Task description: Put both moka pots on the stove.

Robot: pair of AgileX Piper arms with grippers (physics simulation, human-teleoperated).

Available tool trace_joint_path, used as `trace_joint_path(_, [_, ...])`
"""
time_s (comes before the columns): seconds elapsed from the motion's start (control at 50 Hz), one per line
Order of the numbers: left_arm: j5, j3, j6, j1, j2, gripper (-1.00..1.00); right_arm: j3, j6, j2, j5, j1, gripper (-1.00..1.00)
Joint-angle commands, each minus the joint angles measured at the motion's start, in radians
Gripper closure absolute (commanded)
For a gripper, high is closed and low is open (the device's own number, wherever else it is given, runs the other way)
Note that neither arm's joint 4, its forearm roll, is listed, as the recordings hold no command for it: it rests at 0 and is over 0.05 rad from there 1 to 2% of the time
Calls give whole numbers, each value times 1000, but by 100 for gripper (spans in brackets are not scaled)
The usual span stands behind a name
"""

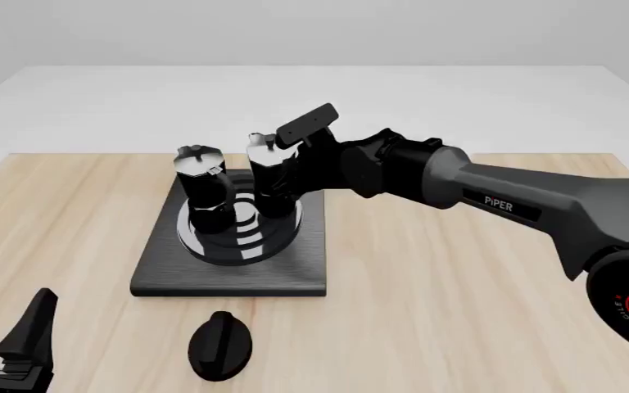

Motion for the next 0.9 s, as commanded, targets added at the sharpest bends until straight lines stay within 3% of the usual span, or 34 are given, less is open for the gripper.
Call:
trace_joint_path(0.02, [0, 0, 0, 0, 0, -100, -17, 15, -13, -15, 1, 100])
trace_joint_path(0.4, [0, 0, 0, 0, 0, -100, -25, 38, -8, -5, 5, 100])
trace_joint_path(0.42, [0, 0, 0, 0, 0, -100, -26, 45, -8, -3, 16, -100])
trace_joint_path(0.62, [0, 0, 0, 0, 0, -100, -23, 56, -24, 3, 27, -100])
trace_joint_path(0.9, [0, 0, 0, 0, 0, -100, -16, 27, -121, 64, 42, -100])
